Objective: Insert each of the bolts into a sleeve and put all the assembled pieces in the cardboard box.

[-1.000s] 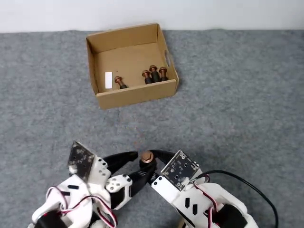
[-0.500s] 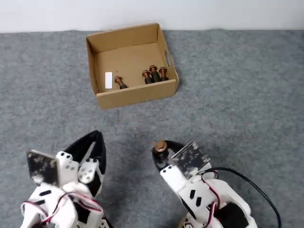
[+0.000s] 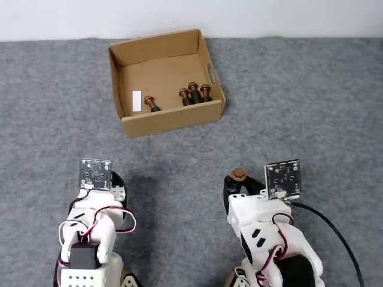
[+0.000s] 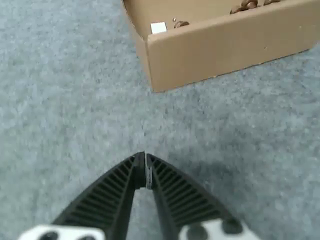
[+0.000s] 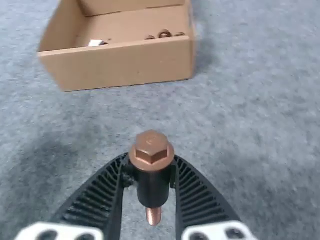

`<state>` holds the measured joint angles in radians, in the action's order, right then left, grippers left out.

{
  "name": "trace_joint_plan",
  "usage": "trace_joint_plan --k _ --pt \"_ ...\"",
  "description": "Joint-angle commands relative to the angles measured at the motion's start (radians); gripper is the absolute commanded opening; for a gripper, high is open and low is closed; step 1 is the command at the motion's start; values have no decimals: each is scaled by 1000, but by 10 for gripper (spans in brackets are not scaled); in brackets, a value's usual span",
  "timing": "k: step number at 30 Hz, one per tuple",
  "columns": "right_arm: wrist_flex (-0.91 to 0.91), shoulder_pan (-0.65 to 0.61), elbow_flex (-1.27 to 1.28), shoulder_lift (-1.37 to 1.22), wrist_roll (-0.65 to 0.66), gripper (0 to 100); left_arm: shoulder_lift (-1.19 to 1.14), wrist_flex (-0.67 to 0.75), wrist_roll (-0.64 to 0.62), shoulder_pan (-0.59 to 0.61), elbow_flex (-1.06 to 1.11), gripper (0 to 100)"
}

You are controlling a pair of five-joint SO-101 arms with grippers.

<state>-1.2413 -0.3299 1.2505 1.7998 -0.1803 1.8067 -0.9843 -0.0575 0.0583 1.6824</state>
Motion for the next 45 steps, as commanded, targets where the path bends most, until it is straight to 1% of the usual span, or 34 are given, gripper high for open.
trace_joint_plan --k 1,4,7,13,18,24,28,30,34,36,39,45 --pt "-30 33 -63 -36 -46 8 11 35 12 9 1 5" --pt "-44 28 -118 -153 -144 8 8 32 12 11 1 5" --pt "15 28 -216 -311 -190 8 6 26 11 12 1 5" --pt "163 28 -485 -693 -190 8 6 -135 11 12 1 5" --pt "277 28 -770 -1043 -189 8 6 -158 9 14 1 5" --pt "394 27 -1166 -1472 -118 8 3 -157 -64 12 1 5" --pt "435 13 -1447 -1764 -68 8 -3 -152 -66 12 1 5" --pt "437 5 -1594 -1908 -43 8 -49 -123 -66 12 4 5" --pt "432 -35 -1881 -2189 3 8 -186 15 -68 14 7 5" --pt "430 -56 -2008 -2316 32 8 -216 26 -68 14 -2 5" --pt "430 -85 -2174 -2491 74 8 -201 21 -68 14 -2 5" --pt "410 -122 -2401 -2755 110 8 -173 8 -68 14 5 5"
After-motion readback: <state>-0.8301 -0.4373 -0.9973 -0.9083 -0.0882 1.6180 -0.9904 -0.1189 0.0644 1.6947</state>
